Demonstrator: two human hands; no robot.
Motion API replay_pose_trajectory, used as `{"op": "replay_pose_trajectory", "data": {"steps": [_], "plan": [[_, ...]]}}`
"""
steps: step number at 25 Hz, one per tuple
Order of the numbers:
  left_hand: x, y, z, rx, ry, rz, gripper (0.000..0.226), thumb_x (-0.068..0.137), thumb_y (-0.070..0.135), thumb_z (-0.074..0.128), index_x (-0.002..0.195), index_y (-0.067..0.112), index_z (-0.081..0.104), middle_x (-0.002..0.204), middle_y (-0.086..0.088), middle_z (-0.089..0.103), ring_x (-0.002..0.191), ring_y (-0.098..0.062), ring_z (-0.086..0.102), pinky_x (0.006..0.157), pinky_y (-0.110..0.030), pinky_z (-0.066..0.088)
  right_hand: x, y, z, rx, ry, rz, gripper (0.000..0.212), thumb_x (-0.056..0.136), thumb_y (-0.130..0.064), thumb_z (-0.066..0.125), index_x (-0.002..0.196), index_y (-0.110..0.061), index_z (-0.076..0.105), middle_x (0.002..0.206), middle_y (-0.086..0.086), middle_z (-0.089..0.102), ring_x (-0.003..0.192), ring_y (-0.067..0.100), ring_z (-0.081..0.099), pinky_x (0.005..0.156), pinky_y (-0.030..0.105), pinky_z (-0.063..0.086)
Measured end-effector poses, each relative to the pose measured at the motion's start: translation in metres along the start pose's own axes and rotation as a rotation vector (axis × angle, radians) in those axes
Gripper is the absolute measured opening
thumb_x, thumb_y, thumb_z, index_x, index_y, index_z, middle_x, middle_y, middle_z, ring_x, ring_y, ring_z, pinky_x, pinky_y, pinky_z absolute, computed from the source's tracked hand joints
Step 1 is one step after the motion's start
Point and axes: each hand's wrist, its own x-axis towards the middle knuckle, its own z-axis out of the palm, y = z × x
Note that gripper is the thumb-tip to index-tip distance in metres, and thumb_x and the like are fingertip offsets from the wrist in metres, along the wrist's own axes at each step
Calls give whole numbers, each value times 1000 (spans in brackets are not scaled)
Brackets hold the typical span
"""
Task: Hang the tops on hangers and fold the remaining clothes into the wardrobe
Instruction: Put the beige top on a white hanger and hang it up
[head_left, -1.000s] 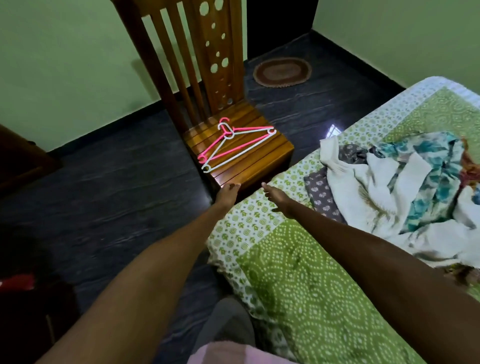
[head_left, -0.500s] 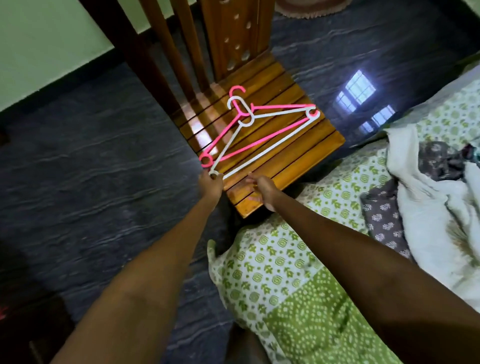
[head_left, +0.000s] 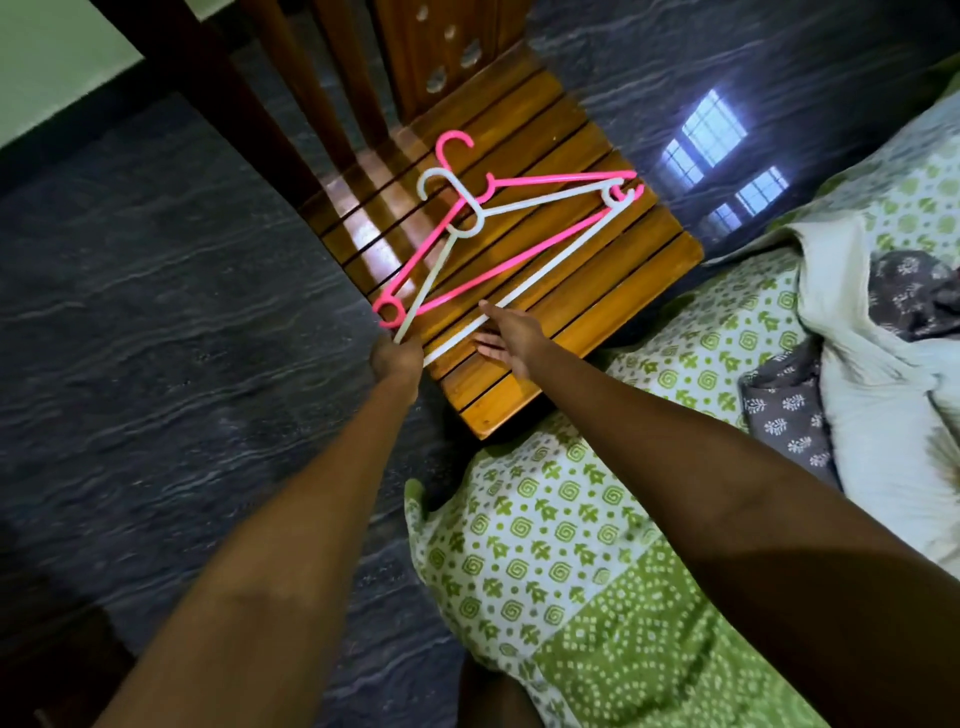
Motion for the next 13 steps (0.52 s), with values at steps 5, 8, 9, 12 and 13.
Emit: {"op": "replay_pose_trajectory", "data": {"steps": [5, 8, 9, 12, 13], "plan": [[-54, -17, 3, 69, 103, 169, 30, 93, 12, 50, 116, -6, 55, 116, -23, 58, 104, -36, 56, 80, -39, 43, -34, -4, -19, 395, 25, -40, 18, 99, -11, 42, 85, -10, 52, 84, 9, 62, 90, 25, 63, 91, 37, 46], [-85, -38, 16, 108, 43, 223, 29, 91, 10, 52, 114, -8, 55, 112, -24, 57, 102, -36, 57, 83, -42, 43, -67, 17, -59, 319, 160, -90, 22, 97, -10, 43, 76, -12, 49, 68, 5, 61, 67, 16, 59, 59, 27, 48], [-98, -44, 23, 140, 13, 244, 29, 91, 9, 53, 115, -8, 55, 112, -24, 57, 103, -36, 57, 85, -42, 44, -80, 29, -80, 277, 209, -86, 23, 97, -11, 45, 75, -12, 50, 69, 5, 58, 65, 15, 56, 51, 24, 46], [-145, -60, 45, 293, -123, 381, 21, 91, 9, 53, 106, -5, 56, 109, -23, 57, 98, -35, 57, 78, -38, 43, -119, 73, -151, 244, 315, -20, 26, 97, -15, 50, 72, -8, 52, 67, 6, 52, 52, 15, 49, 39, 20, 34], [-163, -64, 52, 354, -174, 450, 20, 91, 10, 53, 103, -6, 56, 108, -22, 56, 97, -35, 57, 75, -34, 40, -131, 89, -174, 295, 319, -12, 26, 97, -16, 51, 73, -6, 54, 66, 7, 52, 47, 15, 48, 39, 21, 34]]}}
